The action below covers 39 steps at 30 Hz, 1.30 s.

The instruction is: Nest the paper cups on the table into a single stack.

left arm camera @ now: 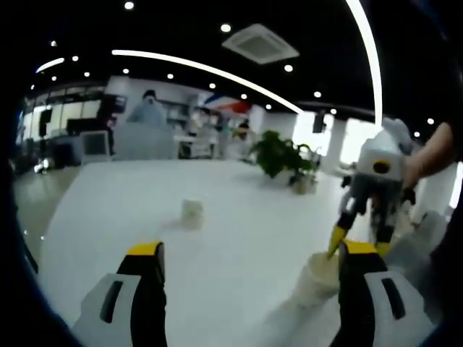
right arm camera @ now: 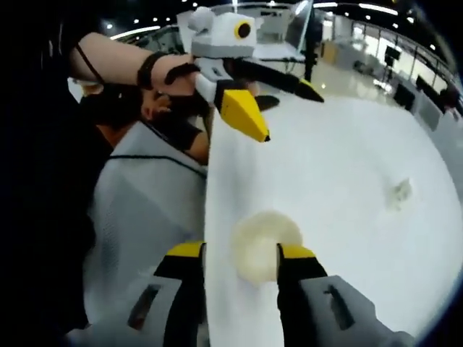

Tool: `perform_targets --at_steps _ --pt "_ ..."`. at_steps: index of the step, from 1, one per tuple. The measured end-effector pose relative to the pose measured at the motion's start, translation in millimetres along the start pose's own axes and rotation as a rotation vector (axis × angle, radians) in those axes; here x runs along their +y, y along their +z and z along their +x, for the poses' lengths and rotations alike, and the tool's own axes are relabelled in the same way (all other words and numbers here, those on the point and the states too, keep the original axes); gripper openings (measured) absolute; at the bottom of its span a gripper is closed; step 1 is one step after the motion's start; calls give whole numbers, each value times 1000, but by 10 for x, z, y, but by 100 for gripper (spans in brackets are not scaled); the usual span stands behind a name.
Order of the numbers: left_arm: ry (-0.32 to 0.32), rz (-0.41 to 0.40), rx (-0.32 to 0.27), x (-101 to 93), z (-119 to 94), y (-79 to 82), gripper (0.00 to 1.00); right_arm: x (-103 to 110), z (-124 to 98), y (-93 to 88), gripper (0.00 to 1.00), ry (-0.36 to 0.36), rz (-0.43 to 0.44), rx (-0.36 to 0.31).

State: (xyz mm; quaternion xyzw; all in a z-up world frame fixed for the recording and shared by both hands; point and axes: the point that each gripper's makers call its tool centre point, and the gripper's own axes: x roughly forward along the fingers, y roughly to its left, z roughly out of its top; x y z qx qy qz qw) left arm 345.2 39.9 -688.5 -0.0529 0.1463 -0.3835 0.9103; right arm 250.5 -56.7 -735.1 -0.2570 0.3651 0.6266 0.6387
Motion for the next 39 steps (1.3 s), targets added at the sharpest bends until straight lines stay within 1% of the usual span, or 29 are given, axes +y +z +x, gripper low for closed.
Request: perform_targets --at_steps 4,10,17,21,23,28,34,36,39 --pt "3 0 0 13 -3 4 98 30 -53 39 38 6 13 -34" --pt "5 -1 0 23 -6 6 98 18 -121 54 40 -14 34 -79" --pt "6 -3 0 36 -10 11 98 -91 -274 125 47 -71 101 -172" --pt "4 -4 1 29 -8 12 98 -171 -344 127 50 -95 141 -217" --pt "3 -3 -2 22 -4 20 98 -199 -372 130 53 -105 161 -230" --pt "0 1 0 8 9 27 98 -262 -430 131 54 -137 166 -247" --pt "1 3 0 7 6 41 98 -367 -485 118 60 -189 189 -278" --pt "1 0 -3 5 4 51 98 -380 -488 108 64 -191 216 -288" --pt "1 2 1 8 -6 46 98 -428 -519 81 69 -214 240 -308"
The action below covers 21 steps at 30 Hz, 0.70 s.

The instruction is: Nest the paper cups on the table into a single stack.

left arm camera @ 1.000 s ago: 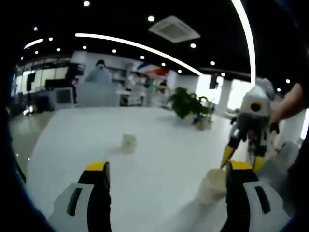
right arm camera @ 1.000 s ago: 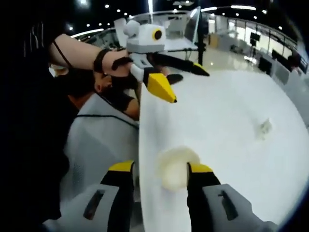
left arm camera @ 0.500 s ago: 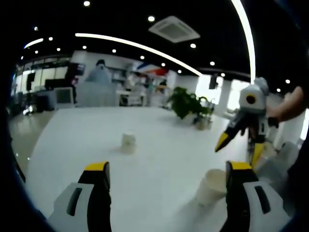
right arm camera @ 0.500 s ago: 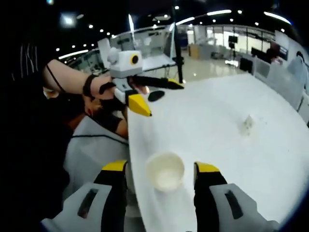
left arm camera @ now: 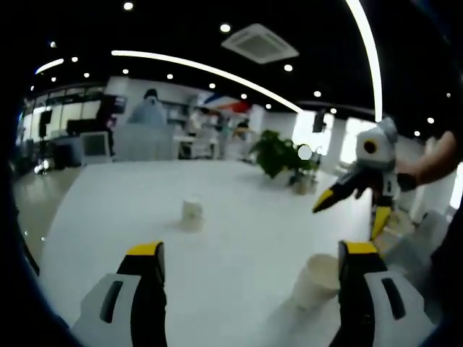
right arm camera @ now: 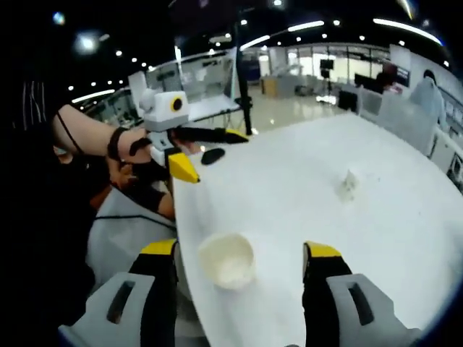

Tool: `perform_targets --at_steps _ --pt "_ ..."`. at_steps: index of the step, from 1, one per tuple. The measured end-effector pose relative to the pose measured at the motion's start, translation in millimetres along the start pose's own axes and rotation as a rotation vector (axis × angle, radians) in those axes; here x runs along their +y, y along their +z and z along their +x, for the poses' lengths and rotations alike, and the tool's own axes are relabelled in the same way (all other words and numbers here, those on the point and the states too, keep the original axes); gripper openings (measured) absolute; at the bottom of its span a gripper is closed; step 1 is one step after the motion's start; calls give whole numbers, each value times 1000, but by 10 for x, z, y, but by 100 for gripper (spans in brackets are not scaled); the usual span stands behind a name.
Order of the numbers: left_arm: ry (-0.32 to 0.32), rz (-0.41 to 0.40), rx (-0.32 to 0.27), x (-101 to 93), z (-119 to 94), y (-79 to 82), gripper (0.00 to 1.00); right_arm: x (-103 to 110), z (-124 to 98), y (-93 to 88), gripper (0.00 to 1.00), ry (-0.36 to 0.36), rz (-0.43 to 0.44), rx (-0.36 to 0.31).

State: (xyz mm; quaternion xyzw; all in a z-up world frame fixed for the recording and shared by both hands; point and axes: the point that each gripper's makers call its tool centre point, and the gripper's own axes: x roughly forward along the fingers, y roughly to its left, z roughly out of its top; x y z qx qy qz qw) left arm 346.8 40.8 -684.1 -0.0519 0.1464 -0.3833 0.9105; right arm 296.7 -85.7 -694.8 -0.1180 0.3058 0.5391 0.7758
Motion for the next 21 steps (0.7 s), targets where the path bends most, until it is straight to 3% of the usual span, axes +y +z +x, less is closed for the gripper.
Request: perform_targets --at_steps 13,21 --pt "14 -12 -8 23 -51 3 98 -297 -190 20 77 -109 114 -100" --pt "12 -11 -5 17 -46 -7 98 -352 -232 20 80 -135 135 -126"
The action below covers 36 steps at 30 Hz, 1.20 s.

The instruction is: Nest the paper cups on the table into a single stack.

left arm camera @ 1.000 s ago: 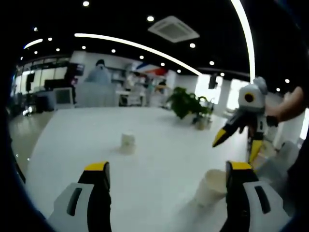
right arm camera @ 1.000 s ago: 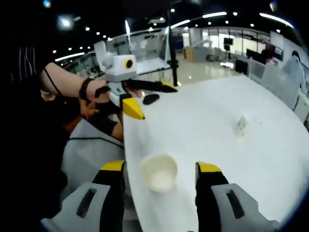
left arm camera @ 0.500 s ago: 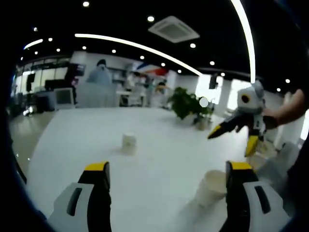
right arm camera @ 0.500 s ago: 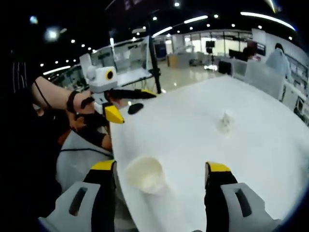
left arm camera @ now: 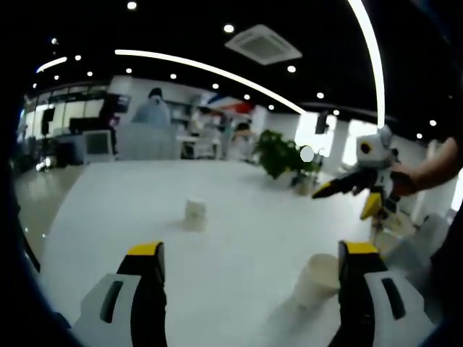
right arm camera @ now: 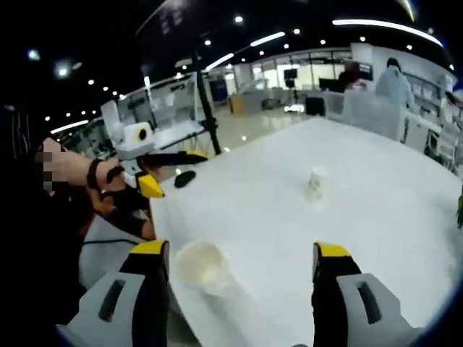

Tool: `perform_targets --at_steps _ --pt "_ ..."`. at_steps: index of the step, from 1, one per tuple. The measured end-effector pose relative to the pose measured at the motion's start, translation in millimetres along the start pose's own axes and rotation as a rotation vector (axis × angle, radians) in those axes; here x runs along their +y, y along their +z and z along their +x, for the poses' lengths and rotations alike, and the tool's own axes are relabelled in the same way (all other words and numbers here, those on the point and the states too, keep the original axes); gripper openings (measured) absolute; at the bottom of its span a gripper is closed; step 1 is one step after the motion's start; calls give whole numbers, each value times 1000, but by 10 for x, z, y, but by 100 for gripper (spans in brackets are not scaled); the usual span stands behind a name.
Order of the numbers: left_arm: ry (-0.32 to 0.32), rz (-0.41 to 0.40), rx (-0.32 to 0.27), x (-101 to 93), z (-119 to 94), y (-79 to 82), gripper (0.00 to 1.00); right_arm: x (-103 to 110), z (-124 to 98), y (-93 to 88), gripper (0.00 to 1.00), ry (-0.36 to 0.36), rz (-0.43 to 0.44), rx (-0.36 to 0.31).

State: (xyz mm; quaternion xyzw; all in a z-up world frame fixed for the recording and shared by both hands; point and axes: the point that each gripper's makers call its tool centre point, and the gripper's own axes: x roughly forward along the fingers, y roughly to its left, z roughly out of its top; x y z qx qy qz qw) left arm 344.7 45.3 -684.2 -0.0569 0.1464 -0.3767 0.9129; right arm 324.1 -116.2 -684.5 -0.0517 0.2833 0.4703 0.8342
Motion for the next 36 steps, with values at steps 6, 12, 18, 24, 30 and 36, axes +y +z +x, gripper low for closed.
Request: perform_targets --at_steps 6,12,18,24,30,36 --pt "4 0 -1 4 -3 -2 98 -82 -34 5 89 -41 18 -24" --pt "3 2 5 -10 -8 -21 98 -242 -134 93 100 -118 56 -97" --pt "5 4 4 -9 -2 -10 98 -278 -154 93 100 -125 69 -106" --pt "6 5 4 -20 8 -5 98 -286 -159 48 100 -129 71 -93" --pt "5 6 11 -29 14 -29 98 -292 -151 -2 100 -131 74 -86" --pt "16 14 11 7 43 -12 98 -320 -152 -40 100 -132 92 -96"
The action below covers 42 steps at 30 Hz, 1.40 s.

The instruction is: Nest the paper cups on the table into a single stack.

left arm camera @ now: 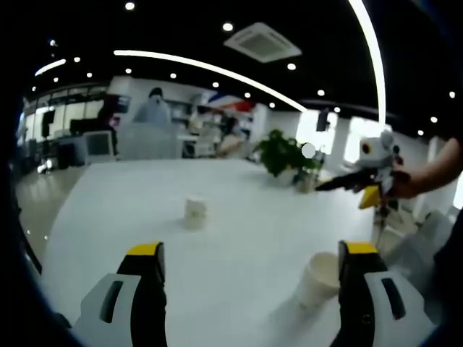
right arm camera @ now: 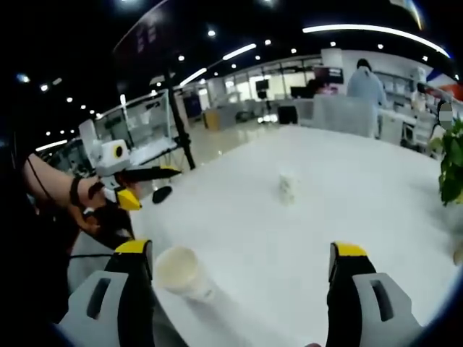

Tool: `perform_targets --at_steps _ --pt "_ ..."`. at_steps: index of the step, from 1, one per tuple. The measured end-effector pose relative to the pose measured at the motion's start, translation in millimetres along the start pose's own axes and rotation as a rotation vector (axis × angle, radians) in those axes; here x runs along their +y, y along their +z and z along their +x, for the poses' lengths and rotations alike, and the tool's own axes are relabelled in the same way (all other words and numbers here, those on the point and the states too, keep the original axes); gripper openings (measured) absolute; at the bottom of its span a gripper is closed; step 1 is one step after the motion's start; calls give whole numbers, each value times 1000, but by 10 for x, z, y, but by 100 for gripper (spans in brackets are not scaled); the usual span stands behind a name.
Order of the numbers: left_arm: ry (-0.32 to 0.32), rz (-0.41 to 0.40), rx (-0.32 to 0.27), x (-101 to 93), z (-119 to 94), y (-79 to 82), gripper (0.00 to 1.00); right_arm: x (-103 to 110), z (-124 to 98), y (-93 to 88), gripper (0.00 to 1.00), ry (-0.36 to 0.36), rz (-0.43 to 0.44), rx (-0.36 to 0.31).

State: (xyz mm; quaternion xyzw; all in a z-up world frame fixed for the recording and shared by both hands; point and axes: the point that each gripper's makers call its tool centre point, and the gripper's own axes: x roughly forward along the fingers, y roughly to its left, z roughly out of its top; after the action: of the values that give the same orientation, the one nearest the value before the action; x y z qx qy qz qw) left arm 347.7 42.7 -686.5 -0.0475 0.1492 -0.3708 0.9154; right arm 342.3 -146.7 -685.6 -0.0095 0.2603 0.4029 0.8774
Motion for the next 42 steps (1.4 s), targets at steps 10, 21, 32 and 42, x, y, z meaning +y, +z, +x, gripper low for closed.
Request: perform_targets --at_steps 10,21,32,42 --pt "2 3 7 32 158 28 98 -87 -10 -44 100 -8 2 5" --pt "30 5 22 208 370 39 98 -128 -6 -137 100 5 6 7" --pt "50 12 42 365 748 58 98 -155 13 -221 100 28 -6 7" --pt "52 12 56 534 1144 73 98 -307 89 -247 100 43 12 11"
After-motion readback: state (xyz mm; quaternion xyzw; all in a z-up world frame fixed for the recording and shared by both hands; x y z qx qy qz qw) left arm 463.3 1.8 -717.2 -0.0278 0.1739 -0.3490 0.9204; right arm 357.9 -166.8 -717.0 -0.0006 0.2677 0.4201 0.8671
